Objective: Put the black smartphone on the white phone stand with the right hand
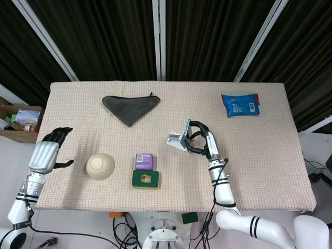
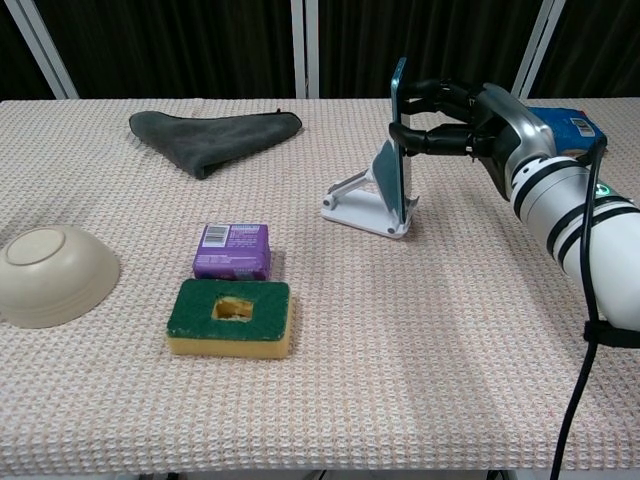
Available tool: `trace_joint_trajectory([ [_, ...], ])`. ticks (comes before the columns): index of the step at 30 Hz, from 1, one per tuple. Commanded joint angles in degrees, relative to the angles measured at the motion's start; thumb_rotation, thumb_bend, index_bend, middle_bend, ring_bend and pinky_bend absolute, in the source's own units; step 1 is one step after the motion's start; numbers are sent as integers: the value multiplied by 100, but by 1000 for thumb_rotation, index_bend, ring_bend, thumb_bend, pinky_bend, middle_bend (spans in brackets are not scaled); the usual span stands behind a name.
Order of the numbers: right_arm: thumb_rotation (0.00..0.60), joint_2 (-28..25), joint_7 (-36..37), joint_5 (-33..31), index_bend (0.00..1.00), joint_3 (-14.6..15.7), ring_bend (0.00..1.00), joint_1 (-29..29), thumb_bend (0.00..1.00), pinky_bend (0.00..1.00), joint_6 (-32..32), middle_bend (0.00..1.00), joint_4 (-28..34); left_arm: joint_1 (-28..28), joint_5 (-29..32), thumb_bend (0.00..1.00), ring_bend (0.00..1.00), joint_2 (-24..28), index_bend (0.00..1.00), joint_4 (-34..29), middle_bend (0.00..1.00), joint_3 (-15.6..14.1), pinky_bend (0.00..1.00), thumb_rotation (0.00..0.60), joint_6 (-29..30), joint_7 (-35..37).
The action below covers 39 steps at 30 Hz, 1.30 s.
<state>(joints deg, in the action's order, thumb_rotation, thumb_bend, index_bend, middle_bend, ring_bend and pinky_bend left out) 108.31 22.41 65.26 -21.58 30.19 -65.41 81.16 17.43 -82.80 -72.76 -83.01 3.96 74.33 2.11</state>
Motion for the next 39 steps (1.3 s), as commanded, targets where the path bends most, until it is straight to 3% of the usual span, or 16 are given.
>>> trace_joint_trajectory([
  [1,600,40,-28,46,604,49,418,-20,565,54,-43,472,-33,2,-4,21,102,-11,126,11,117,-5,254,600,-6,6],
  [10,600,210,45,235,601,144,417,-24,567,53,-106,470,-357,-13,-18,21,102,-4,126,28,117,-16,254,600,7,21],
  [33,600,311,149,257,597,23,408,54,567,47,12,462,-669,-38,-4,22,102,-32,126,139,117,-33,264,600,-18,112],
  [39,600,304,209,252,532,47,383,74,552,47,134,437,-727,-41,-2,22,102,-23,126,147,116,-30,264,600,-20,127],
])
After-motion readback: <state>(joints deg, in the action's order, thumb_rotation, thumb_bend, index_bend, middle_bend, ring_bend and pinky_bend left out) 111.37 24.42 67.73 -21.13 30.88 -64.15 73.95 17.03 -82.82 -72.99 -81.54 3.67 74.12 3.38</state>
